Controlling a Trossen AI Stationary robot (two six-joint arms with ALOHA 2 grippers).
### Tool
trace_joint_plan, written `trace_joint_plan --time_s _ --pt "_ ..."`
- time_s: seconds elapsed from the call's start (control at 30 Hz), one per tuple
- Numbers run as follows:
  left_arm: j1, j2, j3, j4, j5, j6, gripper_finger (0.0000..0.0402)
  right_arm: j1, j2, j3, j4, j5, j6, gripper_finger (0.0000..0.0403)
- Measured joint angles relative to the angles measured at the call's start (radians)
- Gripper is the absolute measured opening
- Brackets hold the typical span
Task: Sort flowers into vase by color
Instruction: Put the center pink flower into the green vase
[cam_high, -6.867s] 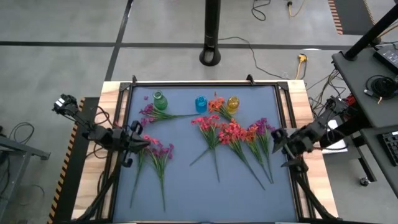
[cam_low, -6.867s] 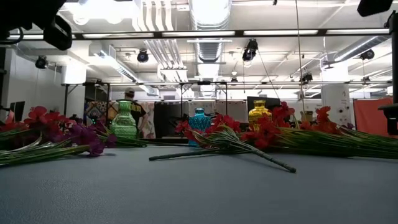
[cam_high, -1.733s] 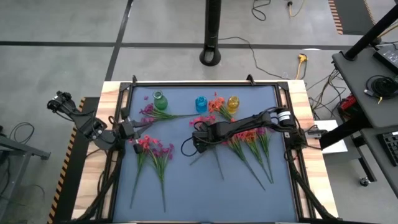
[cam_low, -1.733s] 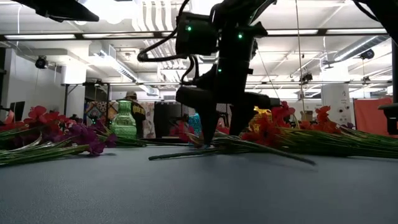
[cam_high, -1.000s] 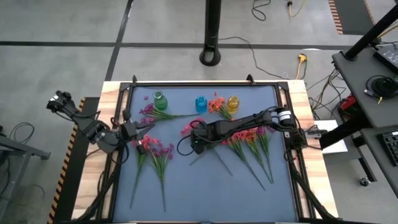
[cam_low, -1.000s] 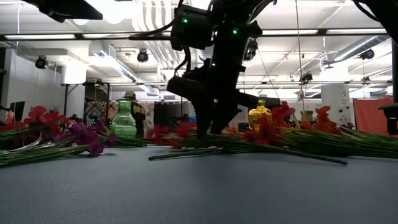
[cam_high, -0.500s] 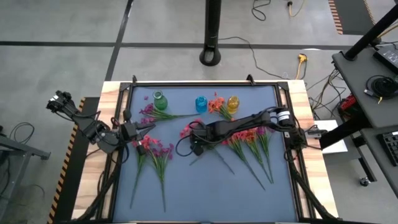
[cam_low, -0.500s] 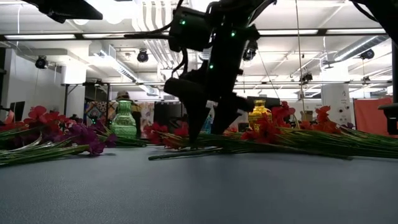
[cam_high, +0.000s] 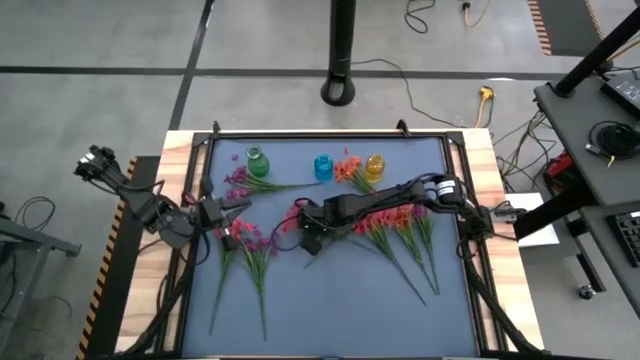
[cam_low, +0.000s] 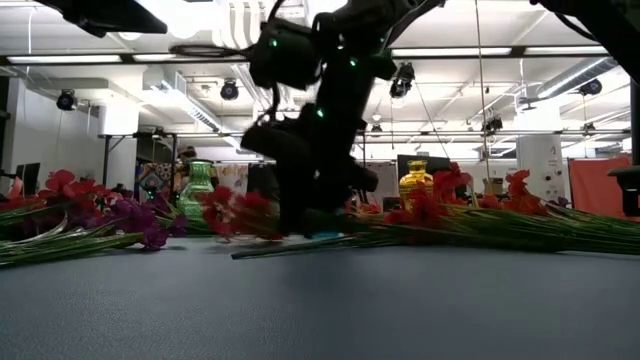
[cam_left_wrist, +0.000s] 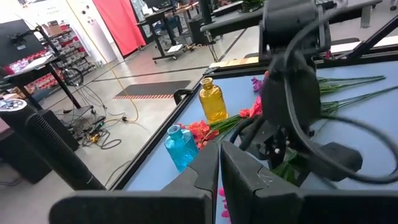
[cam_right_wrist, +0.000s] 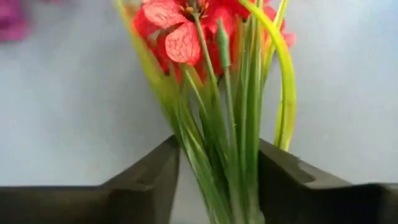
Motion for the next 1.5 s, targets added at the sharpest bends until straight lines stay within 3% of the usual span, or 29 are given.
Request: trace_joint_plan --time_s 0.17,0.27,0.4,0.7,0.93,1.2,1.37,1.5 --pt "0.000 0.015 0.000 0.001 -0.016 0.029 0.0002 -0.013 -0.004 0.070 0.002 -0.131 -0.155 0.0065" --pt "0.000 0.012 0.003 0.027 -0.075 0.102 0.0002 -0.025 -0.015 0.117 -0.027 -0.200 -0.231 0.0023" --pt "0.000 0.007 0.050 0.028 -0.076 0.157 0.0002 -0.035 -0.062 0.162 -0.049 -0.206 -0.306 0.0020" --pt "-0.001 0.017 0.140 0.014 0.103 0.181 0.0002 -0.050 -0.214 0.083 0.121 -0.096 -0.438 0.0022" --pt "-0.001 0.018 0.130 0.011 0.100 0.162 0.0002 -0.133 -0.388 -0.152 0.635 -0.093 -0.557 0.0022" --pt "0.000 0.020 0.107 0.012 0.052 0.147 0.0002 -0.260 -0.450 -0.461 1.419 -0.104 -0.490 0.0022" --pt "0.000 0.018 0.106 0.013 -0.019 0.120 0.0002 -0.310 -0.362 -0.491 1.759 -0.108 -0.434 0.0022" --pt "0.000 0.010 0.124 0.010 -0.063 0.121 0.0002 -0.338 -0.283 -0.431 1.815 -0.107 -0.434 0.0022"
